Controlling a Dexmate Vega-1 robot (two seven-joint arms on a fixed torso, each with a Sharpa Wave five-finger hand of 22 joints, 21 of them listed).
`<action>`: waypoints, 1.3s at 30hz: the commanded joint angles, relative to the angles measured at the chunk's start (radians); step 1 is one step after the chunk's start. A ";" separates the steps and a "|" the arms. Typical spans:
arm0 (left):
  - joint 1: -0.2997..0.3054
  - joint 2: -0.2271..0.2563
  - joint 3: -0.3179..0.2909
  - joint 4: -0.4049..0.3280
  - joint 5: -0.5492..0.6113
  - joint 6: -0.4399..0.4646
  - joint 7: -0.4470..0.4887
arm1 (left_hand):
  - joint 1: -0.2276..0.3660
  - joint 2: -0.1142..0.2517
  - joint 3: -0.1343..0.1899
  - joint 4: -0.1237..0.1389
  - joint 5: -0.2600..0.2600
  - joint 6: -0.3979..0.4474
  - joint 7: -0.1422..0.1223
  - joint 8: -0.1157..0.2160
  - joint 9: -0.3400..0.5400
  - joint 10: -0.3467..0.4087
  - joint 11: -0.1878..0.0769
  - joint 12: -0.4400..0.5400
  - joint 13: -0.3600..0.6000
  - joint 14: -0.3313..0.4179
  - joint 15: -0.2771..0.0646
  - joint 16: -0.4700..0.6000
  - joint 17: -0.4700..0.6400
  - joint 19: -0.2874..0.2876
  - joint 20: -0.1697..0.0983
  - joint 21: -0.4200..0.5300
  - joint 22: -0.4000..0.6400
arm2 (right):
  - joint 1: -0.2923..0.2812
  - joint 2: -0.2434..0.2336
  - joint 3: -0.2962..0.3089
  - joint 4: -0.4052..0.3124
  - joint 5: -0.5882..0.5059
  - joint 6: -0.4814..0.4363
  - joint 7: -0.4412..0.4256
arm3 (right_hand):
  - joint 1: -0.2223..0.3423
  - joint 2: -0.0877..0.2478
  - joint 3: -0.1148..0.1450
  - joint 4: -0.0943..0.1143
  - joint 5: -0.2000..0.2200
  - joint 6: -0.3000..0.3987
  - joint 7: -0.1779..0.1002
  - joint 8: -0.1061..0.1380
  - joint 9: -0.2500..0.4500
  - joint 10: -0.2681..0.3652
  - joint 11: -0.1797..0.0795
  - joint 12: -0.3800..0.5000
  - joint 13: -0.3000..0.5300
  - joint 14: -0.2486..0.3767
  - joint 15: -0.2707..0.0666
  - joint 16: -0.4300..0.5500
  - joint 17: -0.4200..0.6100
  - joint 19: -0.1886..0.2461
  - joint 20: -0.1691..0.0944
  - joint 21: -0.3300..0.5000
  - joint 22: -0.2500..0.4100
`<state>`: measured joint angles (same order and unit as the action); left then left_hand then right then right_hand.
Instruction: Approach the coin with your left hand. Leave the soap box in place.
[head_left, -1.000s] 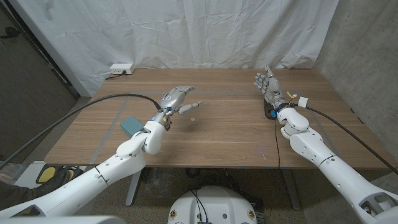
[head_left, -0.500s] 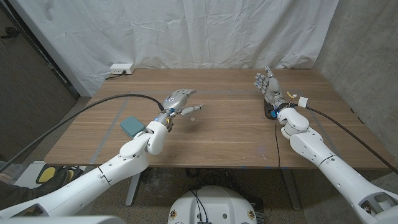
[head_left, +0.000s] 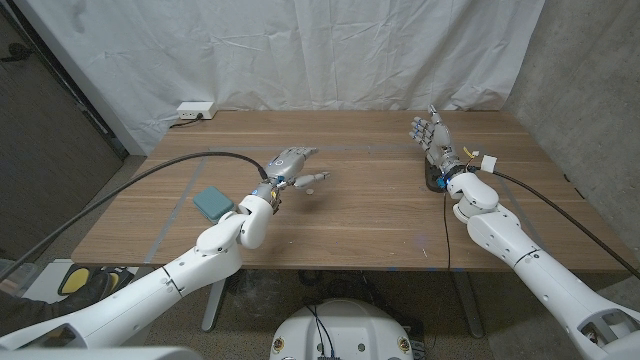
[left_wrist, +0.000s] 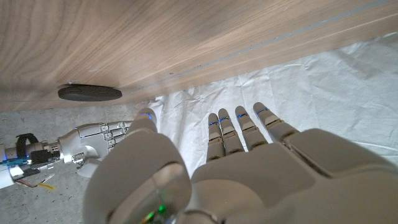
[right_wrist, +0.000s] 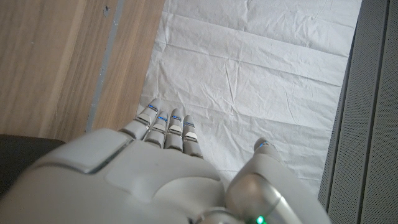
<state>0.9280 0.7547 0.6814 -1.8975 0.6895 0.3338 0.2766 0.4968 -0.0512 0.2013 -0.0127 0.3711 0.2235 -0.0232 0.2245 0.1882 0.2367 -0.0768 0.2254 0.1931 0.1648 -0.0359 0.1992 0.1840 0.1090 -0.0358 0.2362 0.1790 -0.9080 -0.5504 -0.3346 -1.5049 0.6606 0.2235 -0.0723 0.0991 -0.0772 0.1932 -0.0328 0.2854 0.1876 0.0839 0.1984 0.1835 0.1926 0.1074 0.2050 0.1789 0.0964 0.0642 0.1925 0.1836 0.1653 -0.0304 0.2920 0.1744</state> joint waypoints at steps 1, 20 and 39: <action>-0.022 -0.008 0.026 0.019 0.007 0.027 -0.043 | 0.009 0.003 -0.003 0.003 0.004 0.014 0.000 -0.001 0.003 0.004 -0.002 -0.004 0.001 0.005 -0.048 -0.002 0.002 -0.001 -0.069 -0.007 0.003 | 0.005 0.002 -0.002 0.007 0.007 -0.003 0.009 | 0.002 0.007 -0.005 0.002 0.003 0.005 0.004 -0.003 0.006 0.005 0.003 0.003 0.004 0.003 0.001 -0.004 0.002 0.011 -0.002 -0.004 0.005; -0.035 -0.020 0.039 0.053 -0.016 0.043 -0.042 | 0.009 0.006 -0.006 0.005 0.008 0.016 -0.001 -0.003 0.003 0.005 -0.004 -0.006 0.002 0.005 -0.050 -0.003 0.002 -0.004 -0.068 -0.011 0.004 | 0.012 0.016 -0.008 0.035 0.011 0.005 0.018 | 0.003 0.009 -0.007 0.001 0.003 0.005 0.003 -0.003 0.006 0.006 0.004 0.003 0.004 0.007 0.001 -0.002 0.002 0.018 -0.005 -0.009 0.005; -0.067 -0.041 0.074 0.103 -0.030 0.049 -0.046 | 0.009 0.006 -0.010 0.005 0.011 0.012 -0.004 -0.008 0.003 0.001 -0.007 -0.011 0.002 0.000 -0.049 -0.006 0.002 -0.007 -0.064 -0.015 0.004 | 0.009 0.017 -0.003 0.039 0.014 0.010 0.015 | 0.004 0.010 -0.010 0.000 0.003 0.010 0.002 -0.001 0.006 0.015 0.001 0.006 0.004 0.019 -0.002 0.001 0.001 0.024 -0.003 -0.013 0.005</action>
<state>0.8754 0.7260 0.7360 -1.8190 0.6668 0.3774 0.2289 0.5007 -0.0472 0.1971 -0.0085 0.3779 0.2344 -0.0231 0.2168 0.1882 0.2367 -0.0768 0.2180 0.1930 0.1648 -0.0359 0.1992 0.1838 0.1050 -0.0396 0.2214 0.1789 -0.8987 -0.5352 -0.3406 -1.4697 0.6721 0.2293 -0.0578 0.0992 -0.0772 0.1876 -0.0326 0.2854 0.1877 0.0839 0.1984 0.1835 0.2003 0.1073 0.2050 0.1789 0.1092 0.0625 0.1925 0.1836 0.1778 -0.0321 0.2805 0.1744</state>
